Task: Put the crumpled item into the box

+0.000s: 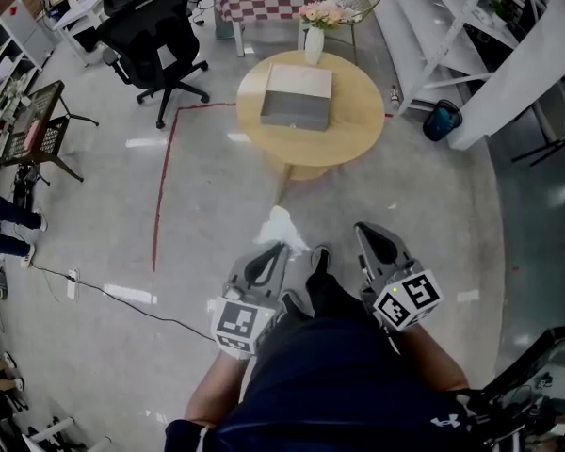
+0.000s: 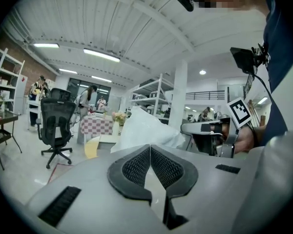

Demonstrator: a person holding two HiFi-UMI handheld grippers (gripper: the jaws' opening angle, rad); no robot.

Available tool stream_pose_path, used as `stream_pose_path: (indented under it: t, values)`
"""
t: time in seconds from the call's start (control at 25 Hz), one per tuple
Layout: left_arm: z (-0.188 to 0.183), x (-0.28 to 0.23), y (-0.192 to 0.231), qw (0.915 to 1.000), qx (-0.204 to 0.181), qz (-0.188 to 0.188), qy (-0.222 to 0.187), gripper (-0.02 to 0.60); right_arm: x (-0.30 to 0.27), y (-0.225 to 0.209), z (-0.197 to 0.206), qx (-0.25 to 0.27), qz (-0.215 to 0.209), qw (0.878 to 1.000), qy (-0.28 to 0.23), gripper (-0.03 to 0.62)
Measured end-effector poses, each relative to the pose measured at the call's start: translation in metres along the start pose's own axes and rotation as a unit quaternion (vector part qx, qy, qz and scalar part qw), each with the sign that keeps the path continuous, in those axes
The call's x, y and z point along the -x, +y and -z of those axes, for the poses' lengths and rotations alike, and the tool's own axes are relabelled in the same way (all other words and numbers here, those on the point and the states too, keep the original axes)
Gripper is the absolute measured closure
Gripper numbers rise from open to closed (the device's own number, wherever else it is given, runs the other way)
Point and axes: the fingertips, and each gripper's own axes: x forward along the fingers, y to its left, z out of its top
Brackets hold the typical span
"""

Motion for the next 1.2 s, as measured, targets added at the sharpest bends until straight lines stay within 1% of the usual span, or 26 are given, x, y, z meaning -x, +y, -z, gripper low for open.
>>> stream_pose_path:
  t: [0.12, 0.32, 0.48, 0.64, 0.92, 1.2]
  values:
    - [-0.002, -0.004, 0.005, 1.0, 0.009, -0.003, -0.001, 0.563, -0.008, -0.001, 0.005, -0.006, -0.007, 1.0, 0.008, 0.589]
    - [-0.006, -0.014, 0.016, 0.9998, 0.003, -0.017, 0.002, 0.563, -0.03, -0.007, 0.002, -0.01, -0.026, 1.0, 0.005, 0.589]
    - [-0.008, -0.032, 0.034, 0.9994, -0.005, -0.034, 0.008, 0.563, -0.059, -0.019, 0.0, -0.011, -0.047, 0.999, 0.004, 0.589]
    - [-0.012, -0.057, 0.057, 0.9986, -0.003, -0.05, 0.015, 0.563, -0.094, -0.036, 0.002, -0.023, -0.067, 0.997, 0.019, 0.589]
    - [-0.037, -0.116, 0.099, 0.9978, -0.002, -0.062, 0.021, 0.563, -0.158, -0.073, -0.024, -0.023, -0.091, 0.995, 0.023, 0.589]
    - [-0.051, -0.171, 0.113, 0.9973, -0.004, -0.065, 0.034, 0.563, -0.19, -0.12, -0.036, -0.037, -0.097, 0.994, 0.028, 0.589]
